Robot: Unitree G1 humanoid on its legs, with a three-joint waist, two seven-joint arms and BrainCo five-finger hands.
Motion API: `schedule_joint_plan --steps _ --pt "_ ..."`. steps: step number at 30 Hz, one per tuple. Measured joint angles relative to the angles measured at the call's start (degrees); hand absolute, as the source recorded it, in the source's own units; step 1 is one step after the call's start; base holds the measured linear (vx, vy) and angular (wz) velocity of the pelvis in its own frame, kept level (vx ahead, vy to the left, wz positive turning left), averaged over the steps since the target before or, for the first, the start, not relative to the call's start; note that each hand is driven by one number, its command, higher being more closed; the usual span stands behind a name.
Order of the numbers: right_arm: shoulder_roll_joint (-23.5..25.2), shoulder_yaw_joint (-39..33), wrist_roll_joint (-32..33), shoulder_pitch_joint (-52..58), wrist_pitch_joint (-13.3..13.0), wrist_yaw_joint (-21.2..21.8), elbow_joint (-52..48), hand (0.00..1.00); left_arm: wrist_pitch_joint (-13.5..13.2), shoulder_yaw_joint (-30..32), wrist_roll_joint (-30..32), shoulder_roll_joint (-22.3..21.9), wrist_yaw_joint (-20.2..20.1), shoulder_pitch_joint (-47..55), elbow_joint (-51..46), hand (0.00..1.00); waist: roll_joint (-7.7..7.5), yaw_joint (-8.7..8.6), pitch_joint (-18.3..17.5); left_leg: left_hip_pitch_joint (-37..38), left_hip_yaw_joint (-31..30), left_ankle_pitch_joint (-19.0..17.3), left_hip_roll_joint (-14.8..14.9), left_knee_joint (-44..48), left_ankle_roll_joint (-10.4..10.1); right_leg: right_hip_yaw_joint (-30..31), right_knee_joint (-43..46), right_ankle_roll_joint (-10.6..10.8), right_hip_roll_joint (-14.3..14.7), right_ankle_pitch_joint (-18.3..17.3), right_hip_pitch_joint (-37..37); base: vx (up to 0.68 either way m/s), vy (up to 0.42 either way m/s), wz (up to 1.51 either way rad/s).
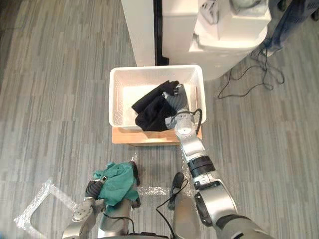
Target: Tidy the bed and pick cloth on bed and put in laundry
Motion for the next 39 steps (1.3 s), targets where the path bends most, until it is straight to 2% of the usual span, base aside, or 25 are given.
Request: schedule_joint_plan --steps 5,10,14,17,19,20,24,26,28,31,34,37,39 --pt "-0.1 -1.6 -0.6 0.4 0.1 -1.9 1.1 0.00 -0.1 -0.1 0.0 -0.2 1.1 -1.1 -1.2 1.00 0.95 -0.41 1.1 -0.5 0.3 0.1 0.0 0.0 0.1 0.4 0.1 0.0 0.0 0.0 -0.8 0.04 -0.006 -0.04" --pt "0.0 -2.0 -1.5 1.8 0.3 -2.7 0.8 0.00 -1.1 -0.1 0.0 -0.2 1.3 -1.3 -1.4 1.00 1.13 -0.88 1.2 -0.3 0.6 0.2 0.0 0.0 0.3 0.7 0.2 -0.1 0.0 -0.1 -0.8 0.06 -0.012 -0.03" --pt "0.2 -2.4 -1.7 9.0 0.6 -3.2 -5.6 0.00 -1.1 0.0 0.1 -0.7 2.0 -1.3 -1.4 1.00 1.11 -0.86 1.2 1.3 0.7 0.0 0.0 0.0 0.1 0.9 0.4 -0.1 0.0 -0.6 0.7 0.05 -0.013 0.01" --pt "0.1 -2.5 -2.9 13.6 0.6 -3.3 -12.3 0.00 -0.9 -0.1 0.2 -0.8 2.3 -1.2 -1.5 1.00 0.97 -1.72 1.1 2.4 0.8 -0.9 0.0 -0.2 -0.2 0.9 0.4 0.4 0.1 -1.1 1.8 0.00 0.000 0.00" --pt "0.1 -2.5 -4.0 16.6 0.6 -3.3 -16.1 0.00 -0.8 0.0 0.4 -0.8 2.3 -0.7 -1.6 1.00 0.33 -1.98 0.5 3.3 1.4 -1.2 0.1 -0.3 -0.3 1.1 -0.1 0.6 0.1 -1.3 2.6 0.04 -0.019 -0.11" --pt "0.1 -2.5 -4.5 18.8 0.5 -3.3 -18.5 0.00 -0.7 0.0 0.5 -0.8 2.3 -0.2 -1.6 1.00 -0.50 -2.04 -0.2 3.7 1.9 -1.5 0.2 -0.3 -0.4 1.6 -0.6 0.7 0.3 -1.3 2.9 0.08 -0.023 -0.16" --pt "0.1 -3.3 -6.3 23.7 0.5 -3.1 -20.5 0.00 0.4 0.1 0.7 -0.7 2.2 0.9 -1.6 1.00 -2.53 -2.73 -2.6 5.2 2.0 -2.2 0.2 -0.3 -0.6 1.9 -3.0 0.8 0.7 -0.7 5.4 0.10 -0.012 -0.05" --pt "0.2 -4.6 -7.3 27.5 0.5 -2.9 -20.6 0.00 0.7 0.3 0.7 -0.7 1.8 2.2 -1.6 1.00 -3.64 -2.96 -5.2 5.9 2.1 -2.4 0.1 -0.2 -0.5 1.8 -4.1 0.8 0.7 -0.6 6.6 0.18 -0.012 0.01" --pt "0.2 -6.5 -7.9 30.6 0.6 -2.5 -20.5 0.00 0.8 1.3 0.6 -0.8 1.7 2.3 -1.1 1.00 -4.12 -3.23 -6.0 7.2 2.0 -2.5 -0.4 0.0 -0.7 1.8 -4.6 0.8 0.7 -0.7 8.3 0.15 0.003 0.06" --pt "0.2 -10.4 -7.9 35.3 0.6 -1.6 -20.3 0.00 0.8 5.9 -0.4 -0.9 1.6 2.2 0.3 1.00 -4.03 -3.34 -7.2 8.8 1.9 -2.8 -0.3 0.0 -1.0 1.8 -5.6 0.8 1.1 -0.8 10.2 0.08 -0.013 0.00" --pt "0.2 -15.3 -7.7 40.9 1.1 -1.1 -18.1 0.00 1.1 13.7 -1.8 -0.9 2.0 1.7 7.6 1.00 -3.56 -3.95 -10.0 8.8 1.2 -3.0 -0.2 -0.3 -1.3 1.2 -5.6 0.9 1.2 -1.4 10.7 0.02 -0.004 0.12" --pt "0.8 -22.3 -5.2 47.7 1.9 -0.8 -11.4 0.00 2.1 22.8 -4.7 -0.4 2.3 1.8 14.7 1.00 -3.74 -4.56 -12.4 8.9 -1.5 -3.2 -0.2 -0.3 -1.6 -1.5 -5.6 1.3 1.0 -2.9 12.4 0.02 0.001 0.39" --pt "0.9 -24.8 -3.6 49.5 2.2 -0.8 -8.1 0.00 2.8 26.5 -7.0 -0.1 2.4 1.8 16.3 1.00 -3.79 -4.64 -12.9 8.7 -2.2 -3.8 -0.2 -0.3 -1.7 -2.5 -5.8 1.3 1.0 -3.5 12.9 0.01 0.005 0.29"
